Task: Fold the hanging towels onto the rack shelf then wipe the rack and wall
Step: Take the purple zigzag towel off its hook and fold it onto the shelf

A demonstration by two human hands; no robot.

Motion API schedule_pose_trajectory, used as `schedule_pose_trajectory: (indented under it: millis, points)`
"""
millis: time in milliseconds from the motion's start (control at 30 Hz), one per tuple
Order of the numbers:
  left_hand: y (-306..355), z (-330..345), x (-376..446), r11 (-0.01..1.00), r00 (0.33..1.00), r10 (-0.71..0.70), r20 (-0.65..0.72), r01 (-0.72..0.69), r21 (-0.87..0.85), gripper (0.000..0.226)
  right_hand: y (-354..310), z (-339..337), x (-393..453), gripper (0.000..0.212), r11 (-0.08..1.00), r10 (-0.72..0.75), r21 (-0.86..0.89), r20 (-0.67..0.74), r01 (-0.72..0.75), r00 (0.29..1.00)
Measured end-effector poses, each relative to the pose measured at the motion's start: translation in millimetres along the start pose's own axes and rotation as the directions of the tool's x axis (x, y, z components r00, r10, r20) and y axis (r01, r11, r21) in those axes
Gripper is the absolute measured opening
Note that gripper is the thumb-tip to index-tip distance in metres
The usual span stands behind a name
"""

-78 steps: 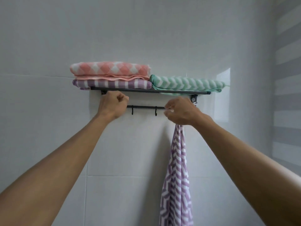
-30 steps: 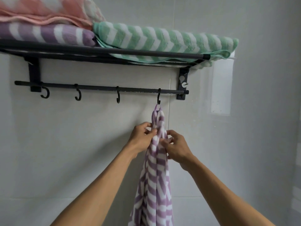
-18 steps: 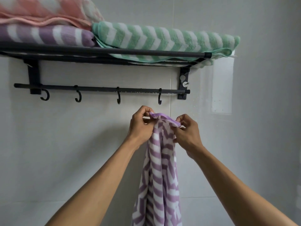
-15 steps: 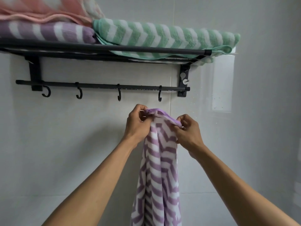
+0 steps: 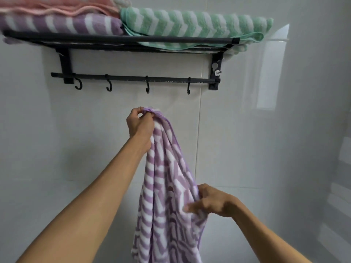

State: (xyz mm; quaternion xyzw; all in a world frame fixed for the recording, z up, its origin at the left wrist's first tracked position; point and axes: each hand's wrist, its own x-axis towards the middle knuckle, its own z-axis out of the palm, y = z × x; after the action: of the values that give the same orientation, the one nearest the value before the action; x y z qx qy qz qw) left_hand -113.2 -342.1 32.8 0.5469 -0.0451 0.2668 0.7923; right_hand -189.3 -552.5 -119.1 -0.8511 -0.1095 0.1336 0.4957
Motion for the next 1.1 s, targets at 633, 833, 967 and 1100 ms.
schedule_pose_trajectory:
  millis: [633, 833, 967, 1100]
  points:
    - [9.8, -166.4, -238.5, 0.692, 0.576, -0.670, 0.469, 0.258, 0.674, 0.031, -76.4, 98.1, -131.6, 0.016, 0.435, 0.005, 0.837, -0.371, 0.332, 0.928]
    - [15.3, -186.8, -239.7, 0.623, 0.779, -0.560, 0.280, 0.174, 0.763, 0.070, -111.7, 107.6, -162.2, 0.030, 0.173, -0.132, 0.947, -0.249, 0.269, 0.959]
    - [18.6, -195.4, -231.0, 0.652, 0.782, -0.520, 0.344, 0.103, 0.751, 0.108, -125.0, 123.5, -151.1, 0.013, 0.157, -0.244, 0.976, -0.111, 0.153, 0.963]
    - [2.3, -202.6, -229.6, 0.656, 0.688, -0.586, 0.429, 0.091, 0.749, 0.084, -129.6, 133.3, -129.3, 0.017, 0.218, -0.308, 0.964, -0.082, 0.154, 0.948]
